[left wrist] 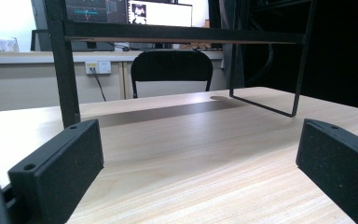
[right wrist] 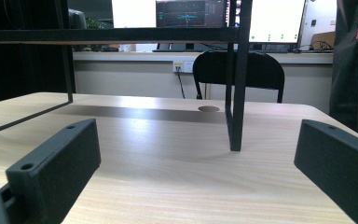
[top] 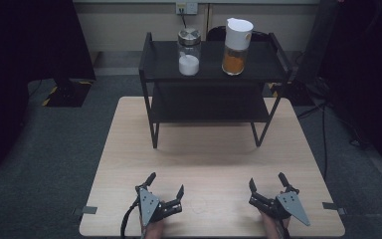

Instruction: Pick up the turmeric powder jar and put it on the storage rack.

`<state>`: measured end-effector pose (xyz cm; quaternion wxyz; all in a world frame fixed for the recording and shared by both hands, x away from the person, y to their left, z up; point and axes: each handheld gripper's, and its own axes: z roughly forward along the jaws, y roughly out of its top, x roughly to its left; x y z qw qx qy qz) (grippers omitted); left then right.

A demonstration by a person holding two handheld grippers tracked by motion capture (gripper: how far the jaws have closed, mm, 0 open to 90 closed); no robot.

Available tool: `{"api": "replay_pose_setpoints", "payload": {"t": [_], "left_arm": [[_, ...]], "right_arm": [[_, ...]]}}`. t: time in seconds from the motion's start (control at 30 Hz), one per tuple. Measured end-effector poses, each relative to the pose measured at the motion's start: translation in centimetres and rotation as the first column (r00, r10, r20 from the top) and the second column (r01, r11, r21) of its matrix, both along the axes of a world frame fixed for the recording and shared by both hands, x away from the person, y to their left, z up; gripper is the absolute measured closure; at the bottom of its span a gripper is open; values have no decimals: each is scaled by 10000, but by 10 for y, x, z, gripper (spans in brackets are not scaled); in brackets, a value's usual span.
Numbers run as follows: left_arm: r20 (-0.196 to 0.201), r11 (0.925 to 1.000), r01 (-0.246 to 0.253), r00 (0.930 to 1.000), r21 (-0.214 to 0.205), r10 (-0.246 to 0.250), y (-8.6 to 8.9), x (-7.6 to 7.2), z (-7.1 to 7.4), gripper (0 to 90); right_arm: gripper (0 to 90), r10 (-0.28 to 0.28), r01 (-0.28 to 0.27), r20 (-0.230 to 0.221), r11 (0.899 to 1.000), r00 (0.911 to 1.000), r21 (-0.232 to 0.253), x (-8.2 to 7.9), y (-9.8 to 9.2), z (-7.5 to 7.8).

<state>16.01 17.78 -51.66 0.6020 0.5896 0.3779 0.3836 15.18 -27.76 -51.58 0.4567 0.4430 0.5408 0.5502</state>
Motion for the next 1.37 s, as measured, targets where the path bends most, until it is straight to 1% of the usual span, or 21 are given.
{"api": "replay_pose_setpoints", "payload": {"t": [1.37], "left_arm": [[1,10000,10,10000,0,-10,0,0,0,0]], "right_arm": [[0,101,-101,-12,9999,9999,37,1,-2,0]]}}
